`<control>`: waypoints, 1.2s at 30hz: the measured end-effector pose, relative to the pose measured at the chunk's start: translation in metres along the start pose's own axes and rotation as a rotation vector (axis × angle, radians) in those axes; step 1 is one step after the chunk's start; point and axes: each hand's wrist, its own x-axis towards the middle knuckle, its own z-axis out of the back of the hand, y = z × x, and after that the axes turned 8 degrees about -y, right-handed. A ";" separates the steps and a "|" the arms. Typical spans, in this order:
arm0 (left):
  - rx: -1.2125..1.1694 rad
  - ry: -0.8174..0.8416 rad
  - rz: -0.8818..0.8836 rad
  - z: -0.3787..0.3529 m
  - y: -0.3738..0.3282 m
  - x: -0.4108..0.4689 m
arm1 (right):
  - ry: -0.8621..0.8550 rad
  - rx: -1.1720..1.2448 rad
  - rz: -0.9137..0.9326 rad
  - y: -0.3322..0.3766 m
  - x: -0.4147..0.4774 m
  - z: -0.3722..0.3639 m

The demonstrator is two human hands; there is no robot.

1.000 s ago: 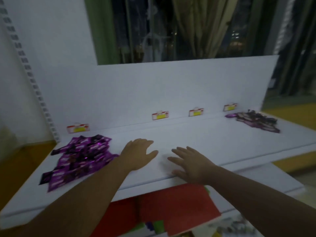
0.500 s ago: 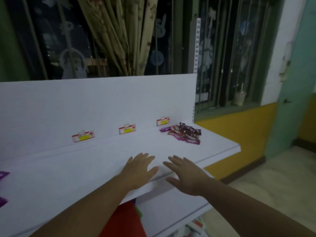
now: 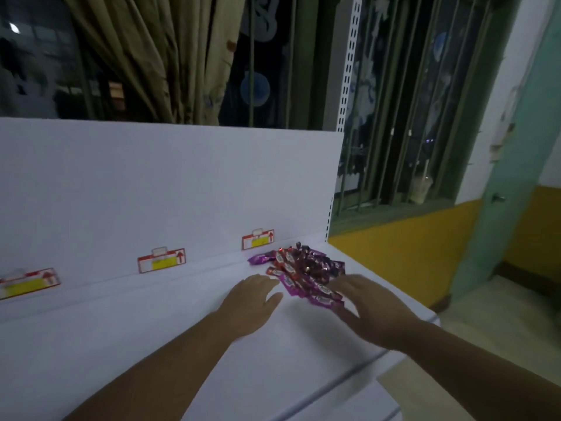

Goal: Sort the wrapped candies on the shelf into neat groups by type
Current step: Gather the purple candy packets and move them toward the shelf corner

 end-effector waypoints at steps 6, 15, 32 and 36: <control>-0.004 -0.039 0.058 -0.024 0.018 0.061 | -0.045 0.073 -0.077 -0.066 0.040 -0.025; 0.149 -0.169 0.249 -0.040 0.032 0.121 | 0.093 0.325 -0.063 -0.167 0.088 -0.075; -0.189 -0.316 0.634 -0.002 0.022 0.116 | 0.385 0.514 0.281 -0.143 0.129 -0.142; -0.361 -0.312 0.640 0.001 0.007 0.126 | 0.446 0.536 0.324 -0.132 0.128 -0.136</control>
